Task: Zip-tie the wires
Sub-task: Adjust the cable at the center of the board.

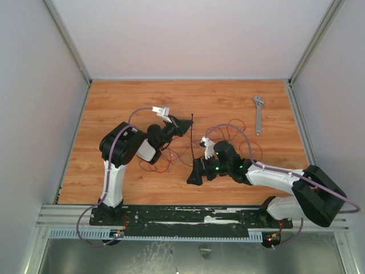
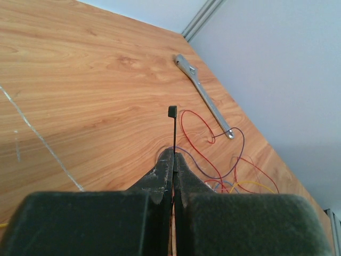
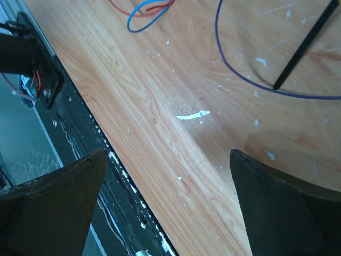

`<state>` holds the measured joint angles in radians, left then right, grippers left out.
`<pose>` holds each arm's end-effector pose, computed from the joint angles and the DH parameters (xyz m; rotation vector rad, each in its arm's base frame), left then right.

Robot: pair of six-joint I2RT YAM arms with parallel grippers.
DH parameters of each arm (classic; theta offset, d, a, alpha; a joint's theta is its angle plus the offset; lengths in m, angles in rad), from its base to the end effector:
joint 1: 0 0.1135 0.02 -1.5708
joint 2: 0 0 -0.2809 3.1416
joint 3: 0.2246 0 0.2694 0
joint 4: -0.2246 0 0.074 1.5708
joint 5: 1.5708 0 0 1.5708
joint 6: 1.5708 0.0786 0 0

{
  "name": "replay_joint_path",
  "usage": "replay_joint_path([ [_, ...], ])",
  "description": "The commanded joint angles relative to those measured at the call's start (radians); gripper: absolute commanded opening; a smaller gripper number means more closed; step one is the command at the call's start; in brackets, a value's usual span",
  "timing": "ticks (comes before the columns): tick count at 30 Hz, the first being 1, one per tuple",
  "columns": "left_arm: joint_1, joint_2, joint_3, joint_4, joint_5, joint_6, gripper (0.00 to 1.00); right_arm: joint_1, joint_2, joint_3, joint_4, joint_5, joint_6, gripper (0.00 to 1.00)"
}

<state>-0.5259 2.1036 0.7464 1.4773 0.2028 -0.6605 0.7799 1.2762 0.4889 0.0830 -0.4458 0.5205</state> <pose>0.3613 -0.2280 0.1296 0.0729 1.5513 -1.1030 0.1729 0.2187 0.1447 -0.5759 2.4142 1.1365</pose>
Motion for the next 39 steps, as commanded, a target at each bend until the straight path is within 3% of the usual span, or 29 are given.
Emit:
replay_joint_path([
  [1,-0.011,-0.033,-0.009,0.038,-0.004,0.014,0.00,0.038,0.066,0.033,0.094,-0.020,-0.003,0.99],
  [12,-0.012,-0.046,-0.036,0.089,0.009,-0.005,0.00,0.052,0.237,0.102,0.172,0.010,-0.064,0.99],
  [23,-0.014,-0.054,-0.064,0.094,0.028,-0.005,0.00,0.034,0.346,0.215,0.158,0.201,-0.223,0.99],
  [39,-0.013,-0.031,-0.084,0.116,0.027,-0.033,0.00,-0.037,0.463,0.353,0.237,0.184,-0.355,0.99],
])
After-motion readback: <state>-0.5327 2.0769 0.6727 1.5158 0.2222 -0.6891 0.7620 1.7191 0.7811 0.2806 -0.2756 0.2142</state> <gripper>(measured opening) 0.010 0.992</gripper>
